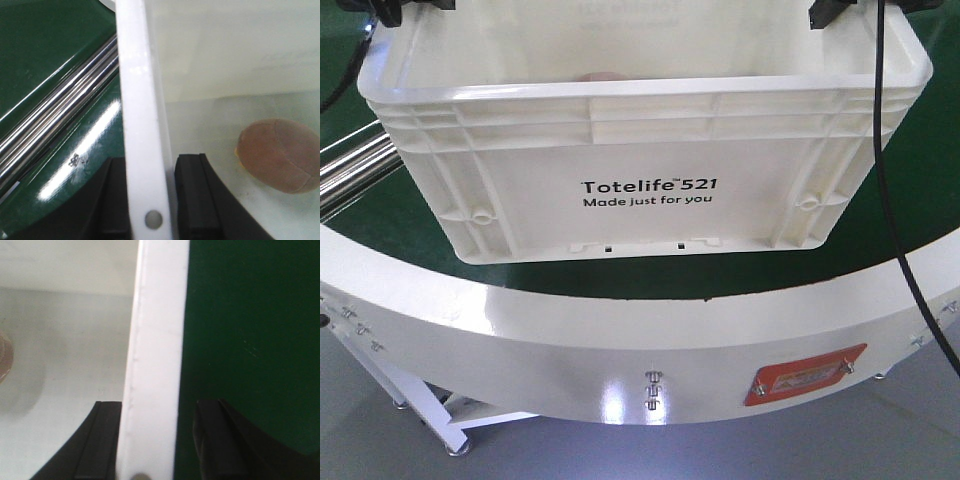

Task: Place moving items into box and shelve
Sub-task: 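Hold the tote with both grippers while the base drives away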

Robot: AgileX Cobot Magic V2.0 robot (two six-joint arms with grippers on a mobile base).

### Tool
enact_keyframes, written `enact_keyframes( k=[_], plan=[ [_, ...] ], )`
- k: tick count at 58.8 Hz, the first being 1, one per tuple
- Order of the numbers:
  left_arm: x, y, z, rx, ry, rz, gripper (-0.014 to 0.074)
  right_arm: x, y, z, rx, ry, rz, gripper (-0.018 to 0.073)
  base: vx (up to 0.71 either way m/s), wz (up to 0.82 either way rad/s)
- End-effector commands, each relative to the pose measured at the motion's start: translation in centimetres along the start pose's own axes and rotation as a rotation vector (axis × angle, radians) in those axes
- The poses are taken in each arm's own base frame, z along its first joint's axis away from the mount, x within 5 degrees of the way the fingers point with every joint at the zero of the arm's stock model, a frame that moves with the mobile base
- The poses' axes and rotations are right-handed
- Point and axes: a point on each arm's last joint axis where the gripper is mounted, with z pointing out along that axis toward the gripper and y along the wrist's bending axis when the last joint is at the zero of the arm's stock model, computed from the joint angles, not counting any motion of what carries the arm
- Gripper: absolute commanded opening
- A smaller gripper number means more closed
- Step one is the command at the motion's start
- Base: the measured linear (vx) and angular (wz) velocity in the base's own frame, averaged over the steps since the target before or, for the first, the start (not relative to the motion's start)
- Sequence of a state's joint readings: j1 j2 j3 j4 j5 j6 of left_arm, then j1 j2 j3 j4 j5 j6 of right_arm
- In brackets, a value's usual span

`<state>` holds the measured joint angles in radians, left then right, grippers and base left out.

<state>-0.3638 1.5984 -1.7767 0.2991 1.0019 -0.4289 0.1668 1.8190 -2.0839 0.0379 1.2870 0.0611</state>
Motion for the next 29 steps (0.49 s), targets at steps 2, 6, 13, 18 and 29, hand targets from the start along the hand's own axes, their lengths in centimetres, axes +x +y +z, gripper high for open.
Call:
enact_keyframes(
  k=[2, 6, 13, 18, 29],
  plan=[
    [-2.35, 0.44, -3.78, 0.028, -0.222, 0.015, 0.0000, -0.30, -0.28, -4.31, 0.025, -0.108, 0.027, -0.0005, -0.11, 0.01],
    [-2.35, 0.44, -3.78, 0.028, -0.222, 0.015, 0.0000, -0.30, -0.28, -4.31, 0.025, -0.108, 0.027, -0.0005, -0.12, 0.01],
    [-2.35, 0.44, -3.78, 0.028, -0.222, 0.015, 0.0000, -0.30, -0.28, -4.31, 0.025, -0.108, 0.027, -0.0005, -0.12, 0.03],
    [-2.35, 0.44, -3.78, 0.028, -0.222, 0.015, 0.0000, -0.30, -0.28, -4.31, 0.025, -0.108, 0.027, -0.0005, -0.12, 0.07],
    [-2.35, 0.44, -3.78, 0.028, -0.222, 0.015, 0.0000, -0.30, -0.28, -4.31, 0.025, -0.108, 0.027, -0.0005, -0.11, 0.18]
  ],
)
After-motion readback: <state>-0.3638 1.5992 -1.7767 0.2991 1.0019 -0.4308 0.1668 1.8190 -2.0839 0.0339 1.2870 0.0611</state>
